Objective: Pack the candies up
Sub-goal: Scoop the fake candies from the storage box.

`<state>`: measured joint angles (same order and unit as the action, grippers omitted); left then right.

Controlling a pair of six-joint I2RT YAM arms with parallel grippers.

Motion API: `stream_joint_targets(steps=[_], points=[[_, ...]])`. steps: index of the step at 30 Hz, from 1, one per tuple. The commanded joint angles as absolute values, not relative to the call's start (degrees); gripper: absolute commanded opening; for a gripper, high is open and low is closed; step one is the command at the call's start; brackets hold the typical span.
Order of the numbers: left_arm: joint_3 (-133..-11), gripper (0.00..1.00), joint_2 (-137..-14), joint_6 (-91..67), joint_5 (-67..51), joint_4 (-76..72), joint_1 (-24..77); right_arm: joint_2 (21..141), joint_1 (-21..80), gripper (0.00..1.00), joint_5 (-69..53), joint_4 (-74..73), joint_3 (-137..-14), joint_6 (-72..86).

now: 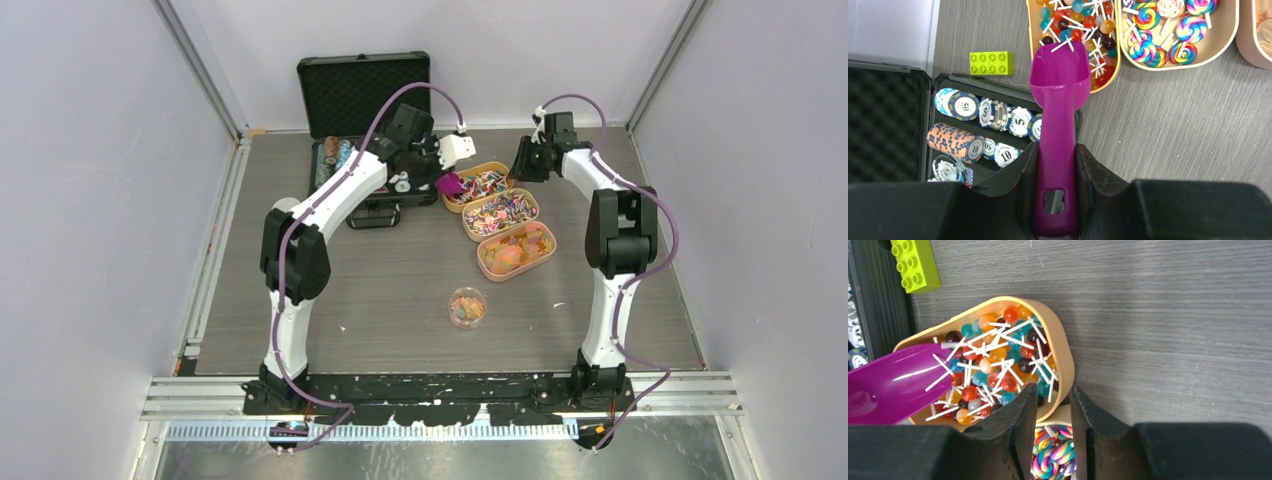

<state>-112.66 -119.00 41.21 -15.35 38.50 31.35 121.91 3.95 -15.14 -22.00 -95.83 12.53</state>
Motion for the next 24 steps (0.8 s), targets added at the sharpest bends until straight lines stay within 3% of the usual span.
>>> stream_joint_targets(steps=[1,14,24], points=[[-117.08,0.0,-121.06,43.07,-17.82,44.01,30.7,124.06,3.72,0.35,-15.48,-23.3,-100.68,10.59],[-112.39,0.0,-121.65,41.85,-19.64,37.96,30.67,125.61,3.76,0.17,-16.88,-21.86,-99.7,10.73],[-107.78,0.0,-120.39,40.98,-18.39,32.45,30.67,124.81,3.69,0.1,-17.94,-18.89,-97.44,12.7]])
